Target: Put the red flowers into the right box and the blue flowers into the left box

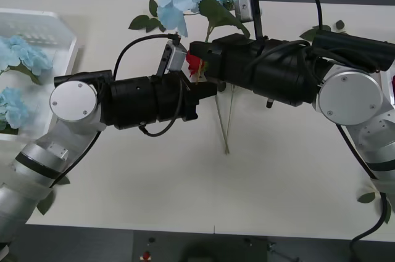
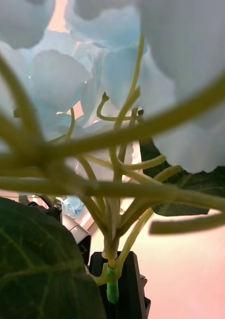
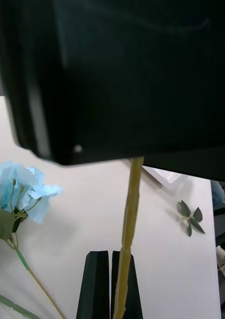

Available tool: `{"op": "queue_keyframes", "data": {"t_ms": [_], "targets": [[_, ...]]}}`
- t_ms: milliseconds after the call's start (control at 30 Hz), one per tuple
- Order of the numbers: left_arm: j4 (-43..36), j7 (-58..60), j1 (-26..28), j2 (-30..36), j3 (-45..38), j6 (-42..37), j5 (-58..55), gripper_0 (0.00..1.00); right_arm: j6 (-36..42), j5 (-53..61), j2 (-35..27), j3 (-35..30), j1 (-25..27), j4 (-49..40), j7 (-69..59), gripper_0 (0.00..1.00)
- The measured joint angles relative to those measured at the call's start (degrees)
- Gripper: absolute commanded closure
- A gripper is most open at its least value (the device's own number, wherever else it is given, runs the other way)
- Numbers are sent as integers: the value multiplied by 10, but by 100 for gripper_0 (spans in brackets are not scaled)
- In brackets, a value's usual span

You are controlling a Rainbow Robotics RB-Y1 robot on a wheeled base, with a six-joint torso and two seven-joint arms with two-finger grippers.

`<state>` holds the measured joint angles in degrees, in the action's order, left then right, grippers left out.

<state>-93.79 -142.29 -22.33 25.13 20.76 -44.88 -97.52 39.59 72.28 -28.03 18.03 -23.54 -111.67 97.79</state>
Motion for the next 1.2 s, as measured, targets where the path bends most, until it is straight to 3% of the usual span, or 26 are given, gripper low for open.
{"op": "queue_keyframes", "data": {"t_ms": [33,67,100,133,167,200,300,533,733,867,1000,1200], "targets": [[0,0,0,0,0,0,0,100,0,0,0,0,0,0,0,100],[0,0,0,0,0,0,0,100,0,0,0,0,0,0,0,85],[0,0,0,0,0,0,0,100,0,0,0,0,0,0,0,60],[0,0,0,0,0,0,0,100,0,0,0,0,0,0,0,41],[0,0,0,0,0,2,0,100,0,0,0,0,0,0,0,33],[0,0,0,0,0,5,0,100,0,0,0,0,0,0,0,19],[0,0,0,1,0,9,-3,100,2,0,-1,0,0,1,0,4],[0,0,0,42,0,9,-58,100,12,41,-8,-7,0,25,0,0],[0,0,28,129,-31,-19,-136,100,20,107,-64,-6,0,27,0,0],[-1,0,56,221,-71,-68,-186,100,51,163,-120,-6,-1,27,-22,0],[-2,0,85,339,-101,-112,-213,100,96,169,-176,-4,-4,27,-125,0],[16,0,125,509,-122,-165,-258,100,163,100,-235,17,-35,13,-282,0]]}}
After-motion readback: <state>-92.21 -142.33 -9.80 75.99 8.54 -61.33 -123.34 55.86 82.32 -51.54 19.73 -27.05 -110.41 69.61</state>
